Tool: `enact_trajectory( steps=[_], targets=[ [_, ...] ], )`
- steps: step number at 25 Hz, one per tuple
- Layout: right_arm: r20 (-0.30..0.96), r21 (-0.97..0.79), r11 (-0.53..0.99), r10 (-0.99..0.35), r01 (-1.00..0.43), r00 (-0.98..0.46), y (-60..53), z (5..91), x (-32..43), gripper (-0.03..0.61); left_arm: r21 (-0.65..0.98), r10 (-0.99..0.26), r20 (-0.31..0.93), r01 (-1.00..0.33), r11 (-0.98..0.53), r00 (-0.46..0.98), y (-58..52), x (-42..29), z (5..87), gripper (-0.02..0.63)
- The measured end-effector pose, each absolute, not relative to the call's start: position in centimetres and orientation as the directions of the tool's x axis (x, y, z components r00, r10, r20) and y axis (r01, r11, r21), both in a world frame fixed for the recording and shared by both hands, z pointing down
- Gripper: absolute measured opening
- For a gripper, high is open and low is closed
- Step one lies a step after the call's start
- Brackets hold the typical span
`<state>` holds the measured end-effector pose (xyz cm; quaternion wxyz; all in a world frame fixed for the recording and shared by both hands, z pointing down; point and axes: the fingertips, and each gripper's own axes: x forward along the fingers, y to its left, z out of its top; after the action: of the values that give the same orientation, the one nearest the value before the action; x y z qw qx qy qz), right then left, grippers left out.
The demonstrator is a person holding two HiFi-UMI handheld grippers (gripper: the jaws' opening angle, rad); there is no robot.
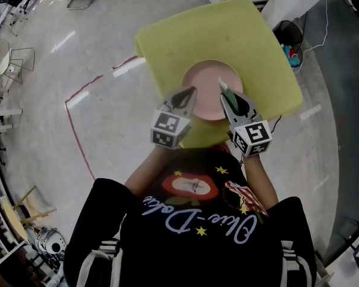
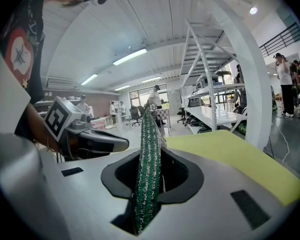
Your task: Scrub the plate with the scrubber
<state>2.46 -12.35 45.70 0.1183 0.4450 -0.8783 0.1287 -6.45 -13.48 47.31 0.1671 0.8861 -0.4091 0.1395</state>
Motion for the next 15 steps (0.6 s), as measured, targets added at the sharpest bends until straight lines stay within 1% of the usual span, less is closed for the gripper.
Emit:
enact_trajectory(
  steps=[5, 15],
  targets=[
    [0.302, -0.131, 0.559, -0.764, -0.819, -0.570, -12.2, 45.4, 2.7, 0.064, 0.183, -0.680, 0.375, -0.770, -0.612, 0.630, -13.3, -6.3, 47.1, 0.006],
    [0.272, -0.097, 0.567, -0.775, -0.818, -0.570, -11.9, 44.1, 2.6, 0.063, 0.174, -0.687, 0.316, -0.752, -0.636, 0.655, -13.4, -5.8, 45.3, 0.006]
  ],
)
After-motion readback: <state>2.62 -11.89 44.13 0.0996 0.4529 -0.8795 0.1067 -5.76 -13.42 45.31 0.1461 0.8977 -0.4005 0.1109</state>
